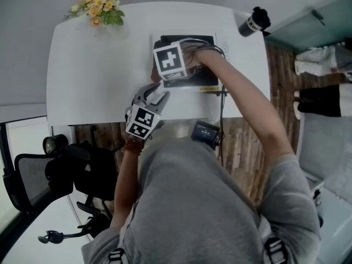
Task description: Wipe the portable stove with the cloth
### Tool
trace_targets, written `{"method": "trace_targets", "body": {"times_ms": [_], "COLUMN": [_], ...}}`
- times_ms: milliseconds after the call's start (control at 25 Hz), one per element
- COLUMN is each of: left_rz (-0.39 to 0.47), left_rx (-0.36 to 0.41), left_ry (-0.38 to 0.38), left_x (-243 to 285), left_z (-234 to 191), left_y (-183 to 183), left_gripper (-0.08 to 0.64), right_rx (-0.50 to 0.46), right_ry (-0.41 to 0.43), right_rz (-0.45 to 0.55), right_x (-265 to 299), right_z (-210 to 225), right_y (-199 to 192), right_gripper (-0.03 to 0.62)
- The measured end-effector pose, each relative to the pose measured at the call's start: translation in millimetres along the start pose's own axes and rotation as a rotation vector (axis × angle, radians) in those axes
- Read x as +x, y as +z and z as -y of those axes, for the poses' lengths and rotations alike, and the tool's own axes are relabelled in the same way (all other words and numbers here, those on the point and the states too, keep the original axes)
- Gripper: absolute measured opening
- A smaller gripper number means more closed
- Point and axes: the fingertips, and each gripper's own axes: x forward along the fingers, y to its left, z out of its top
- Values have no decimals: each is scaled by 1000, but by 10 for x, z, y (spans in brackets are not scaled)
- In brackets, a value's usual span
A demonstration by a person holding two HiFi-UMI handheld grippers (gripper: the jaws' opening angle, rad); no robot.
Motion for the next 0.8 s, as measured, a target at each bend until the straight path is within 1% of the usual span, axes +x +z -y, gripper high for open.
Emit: {"method": "trace_targets", "body": {"times_ms": [120, 200, 240, 280, 360, 400, 480, 560, 640, 720, 760, 800], "left_rz": [-10, -28, -35, -37, -13, 12, 78, 164, 283, 420, 477, 521], "left_rx": [6, 20, 24, 24, 12, -1, -39, -74, -108, -161, -188, -202], "left_ry": [-2, 4, 5, 1, -29, -49, -74, -66, -57, -66, -64, -47], "left_x": [-20, -29, -28, -24, -35, -57, -139, -254, -387, -514, -562, -596], "left_z": [-15, -45, -40, -23, 14, 22, -3, -82, -162, -217, -246, -284], "left_y": [-7, -35, -44, -39, 25, 79, 222, 414, 663, 953, 1080, 1188], "left_gripper": [192, 192, 190, 189, 190, 190, 190, 189, 184, 165, 160, 158], "right_rx": [-40, -51, -42, -24, 13, 36, 103, 184, 282, 401, 456, 501], "right_ry": [-11, -7, 12, 39, 67, 59, 16, -58, -176, -338, -429, -524], "right_rz": [35, 90, 136, 201, 376, 478, 681, 873, 1071, 1267, 1351, 1413], "right_x": [-17, -49, -78, -126, -305, -435, -731, -1035, -1371, -1727, -1883, -2008], "right_z": [-55, -117, -178, -253, -375, -413, -464, -488, -477, -459, -467, -484], "right_y": [90, 147, 168, 192, 254, 276, 259, 162, -4, -247, -379, -505], "right_gripper": [78, 80, 81, 83, 84, 84, 86, 86, 87, 87, 89, 89]}}
